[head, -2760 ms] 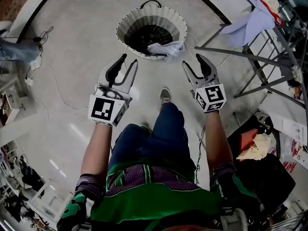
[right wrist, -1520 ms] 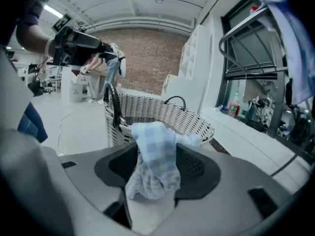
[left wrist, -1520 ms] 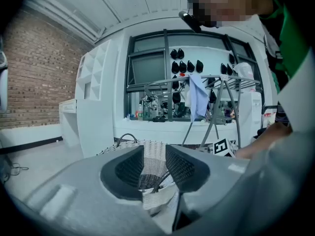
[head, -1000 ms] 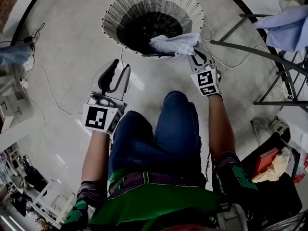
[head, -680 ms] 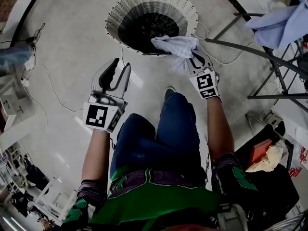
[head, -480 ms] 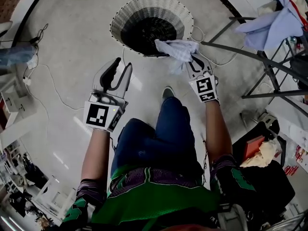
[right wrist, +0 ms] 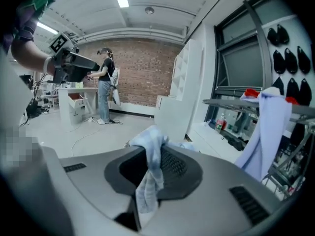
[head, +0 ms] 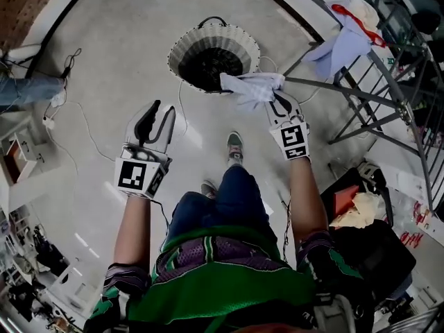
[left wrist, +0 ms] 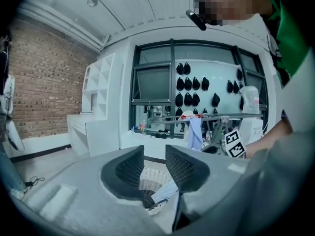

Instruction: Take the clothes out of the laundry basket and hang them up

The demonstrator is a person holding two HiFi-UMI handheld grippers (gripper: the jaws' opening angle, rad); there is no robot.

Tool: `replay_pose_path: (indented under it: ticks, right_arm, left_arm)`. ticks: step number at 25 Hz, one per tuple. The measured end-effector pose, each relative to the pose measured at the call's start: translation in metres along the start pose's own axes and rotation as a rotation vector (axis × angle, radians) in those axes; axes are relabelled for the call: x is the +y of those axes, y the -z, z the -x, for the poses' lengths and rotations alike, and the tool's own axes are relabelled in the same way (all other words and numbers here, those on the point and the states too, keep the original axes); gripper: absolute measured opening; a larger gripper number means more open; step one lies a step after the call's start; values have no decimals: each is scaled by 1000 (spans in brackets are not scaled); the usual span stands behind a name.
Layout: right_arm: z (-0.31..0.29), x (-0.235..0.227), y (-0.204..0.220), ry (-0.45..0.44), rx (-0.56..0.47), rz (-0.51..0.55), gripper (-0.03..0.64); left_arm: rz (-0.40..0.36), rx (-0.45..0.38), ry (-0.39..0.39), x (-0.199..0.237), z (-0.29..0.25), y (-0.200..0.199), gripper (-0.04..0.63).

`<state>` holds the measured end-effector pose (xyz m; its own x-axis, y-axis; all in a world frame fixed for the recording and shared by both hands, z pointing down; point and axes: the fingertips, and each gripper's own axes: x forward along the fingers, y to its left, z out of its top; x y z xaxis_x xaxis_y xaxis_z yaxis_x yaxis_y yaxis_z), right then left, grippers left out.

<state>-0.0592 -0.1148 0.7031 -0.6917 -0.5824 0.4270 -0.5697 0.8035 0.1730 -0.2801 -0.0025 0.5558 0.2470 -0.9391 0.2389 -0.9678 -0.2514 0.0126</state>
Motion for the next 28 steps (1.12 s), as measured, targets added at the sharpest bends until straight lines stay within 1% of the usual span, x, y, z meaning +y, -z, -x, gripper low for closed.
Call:
replay_pose_path:
  ticks: [5,8,10,14,18,21,28]
  right_arm:
    - [57,0,-53,-4,0,16,55]
    - [84,-2,-75,6,-7,22,55]
    - [102,1,-94,16,-17,38,55]
    - [145,17,-136,36,-58,65,55]
    - [191,29,-163,85,-92,71,55]
    - [232,35,-179,118,-115,67,55]
    - [310,27,-214,143,-166,34,55]
  left_arm:
    - [-9,0,-22,-2,45,-44,143]
    - [-22,-56,-29,-7,56,-78,143]
    - [-33,-100,-20,-15,68,-101,143]
    - [-32,-167,10,-32,101,-132,143]
    - [-31,-230,49,-51,128,-153,143]
    - [-34,-255,85,-71,142,-165,143]
    - [-61,-282,170,-125,132,-200,143]
